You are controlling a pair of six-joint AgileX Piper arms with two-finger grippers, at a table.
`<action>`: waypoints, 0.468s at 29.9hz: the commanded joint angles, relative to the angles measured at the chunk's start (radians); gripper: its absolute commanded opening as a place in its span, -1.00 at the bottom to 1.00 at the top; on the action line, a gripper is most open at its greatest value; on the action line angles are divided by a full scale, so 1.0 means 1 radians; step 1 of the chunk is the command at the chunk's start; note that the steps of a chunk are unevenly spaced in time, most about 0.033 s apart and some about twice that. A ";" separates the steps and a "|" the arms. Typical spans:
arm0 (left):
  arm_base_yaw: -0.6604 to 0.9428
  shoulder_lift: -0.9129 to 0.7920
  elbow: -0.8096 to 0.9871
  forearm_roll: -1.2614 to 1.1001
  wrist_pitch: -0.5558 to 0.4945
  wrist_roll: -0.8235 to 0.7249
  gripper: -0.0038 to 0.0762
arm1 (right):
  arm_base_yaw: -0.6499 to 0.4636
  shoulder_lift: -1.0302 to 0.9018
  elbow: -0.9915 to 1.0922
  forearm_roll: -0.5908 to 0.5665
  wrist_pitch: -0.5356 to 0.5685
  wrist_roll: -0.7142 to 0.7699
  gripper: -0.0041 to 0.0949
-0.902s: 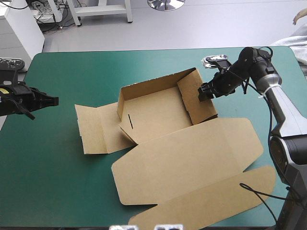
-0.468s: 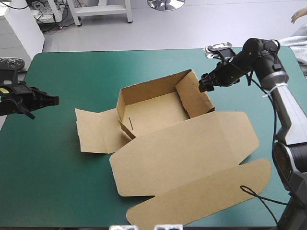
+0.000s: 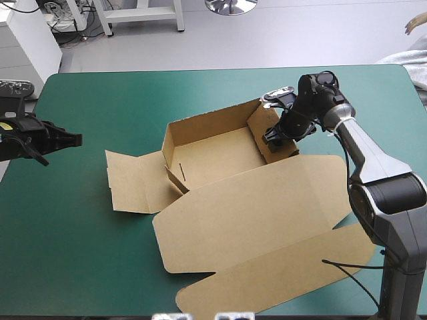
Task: Fold the box
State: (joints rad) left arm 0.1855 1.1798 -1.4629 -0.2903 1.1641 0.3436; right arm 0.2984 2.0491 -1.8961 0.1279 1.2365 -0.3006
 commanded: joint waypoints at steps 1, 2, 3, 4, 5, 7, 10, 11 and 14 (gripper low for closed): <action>0.001 -0.019 -0.031 -0.027 -0.045 0.000 -0.89 | -0.002 -0.033 -0.026 0.005 0.018 0.008 0.29; 0.001 -0.019 -0.031 -0.027 -0.045 0.000 -0.89 | -0.002 -0.033 -0.026 0.006 0.018 0.010 0.17; 0.001 -0.019 -0.031 -0.027 -0.045 0.000 -0.89 | -0.002 -0.033 -0.026 0.006 0.018 0.015 -0.01; 0.001 -0.019 -0.031 -0.027 -0.045 0.000 -0.89 | -0.002 -0.033 -0.026 0.006 0.018 0.020 -0.20; 0.001 -0.019 -0.031 -0.027 -0.045 0.000 -0.89 | -0.002 -0.033 -0.029 0.006 0.018 0.020 -0.35; 0.001 -0.019 -0.031 -0.027 -0.045 0.000 -0.89 | -0.002 -0.033 -0.035 0.007 0.018 0.020 -0.71; 0.001 -0.019 -0.031 -0.027 -0.045 0.000 -0.89 | -0.002 -0.033 -0.034 0.009 0.018 0.014 -0.95; 0.001 -0.019 -0.031 -0.027 -0.045 0.000 -0.89 | -0.002 -0.033 -0.034 0.009 0.018 0.014 -0.95; 0.001 -0.018 -0.031 -0.027 -0.044 0.000 -0.89 | -0.002 -0.049 -0.035 0.009 0.018 0.011 -0.95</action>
State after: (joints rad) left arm 0.1855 1.1798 -1.4629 -0.2912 1.1650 0.3444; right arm 0.2976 2.0784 -1.8981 0.1184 1.2283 -0.2854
